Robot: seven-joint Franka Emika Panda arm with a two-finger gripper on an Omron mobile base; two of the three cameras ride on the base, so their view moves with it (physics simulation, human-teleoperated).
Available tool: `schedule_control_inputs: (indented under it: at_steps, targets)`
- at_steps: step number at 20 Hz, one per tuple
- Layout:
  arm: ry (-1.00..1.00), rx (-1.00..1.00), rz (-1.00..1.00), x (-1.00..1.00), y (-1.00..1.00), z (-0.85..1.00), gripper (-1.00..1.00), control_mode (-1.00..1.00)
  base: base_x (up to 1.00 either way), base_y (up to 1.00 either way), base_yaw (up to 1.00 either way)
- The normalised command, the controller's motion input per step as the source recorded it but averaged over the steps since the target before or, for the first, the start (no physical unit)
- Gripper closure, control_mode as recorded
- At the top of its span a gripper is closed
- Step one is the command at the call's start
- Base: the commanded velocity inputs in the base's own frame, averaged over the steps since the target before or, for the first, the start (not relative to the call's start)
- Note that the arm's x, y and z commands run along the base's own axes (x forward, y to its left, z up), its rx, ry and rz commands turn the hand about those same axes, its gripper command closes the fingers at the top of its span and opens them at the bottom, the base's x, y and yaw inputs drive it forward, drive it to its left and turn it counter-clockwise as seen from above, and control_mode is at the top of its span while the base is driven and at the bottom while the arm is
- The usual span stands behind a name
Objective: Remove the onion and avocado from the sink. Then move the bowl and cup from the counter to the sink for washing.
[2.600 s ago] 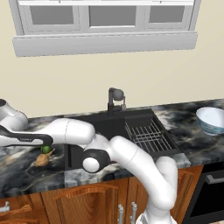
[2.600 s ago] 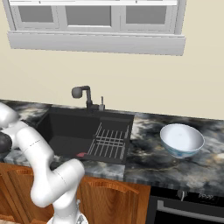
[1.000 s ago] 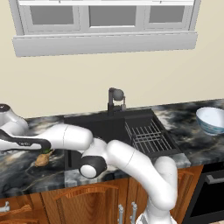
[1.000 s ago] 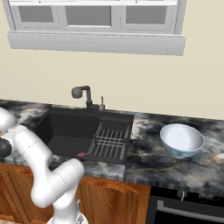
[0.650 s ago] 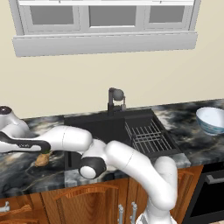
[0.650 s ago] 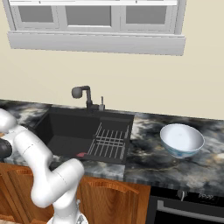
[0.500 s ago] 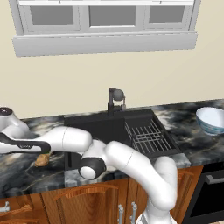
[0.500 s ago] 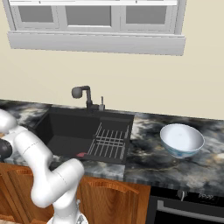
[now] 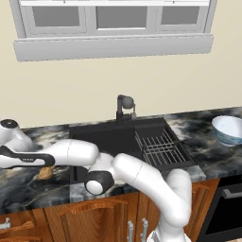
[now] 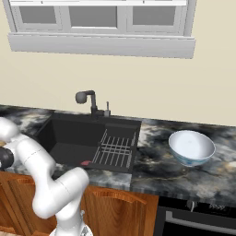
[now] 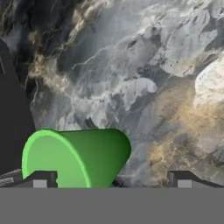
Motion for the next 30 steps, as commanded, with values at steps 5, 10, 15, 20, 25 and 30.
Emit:
schedule_control_inputs:
  at_steps: [5, 10, 15, 20, 25, 30]
  targets:
    - [0.2, -0.01, 0.0, 0.11, 0.17, 0.14, -1.0, -1.0, 0.0, 0.0, 0.0]
    - [0.19, -0.09, 0.0, 0.11, 0.15, 0.15, -1.0, -1.0, 0.0, 0.0, 0.0]
    - [0.18, -0.23, 0.0, 0.09, 0.17, 0.23, 1.0, -1.0, 0.0, 0.0, 0.0]
    - [0.15, -0.31, -0.01, 0.14, 0.21, 0.22, 1.0, -1.0, 0.0, 0.0, 0.0]
    - [0.09, -0.34, -0.02, 0.15, 0.2, 0.31, 1.0, -1.0, 0.0, 0.0, 0.0]
    - [0.08, -0.37, -0.04, 0.06, 0.06, 0.4, 1.0, -1.0, 0.0, 0.0, 0.0]
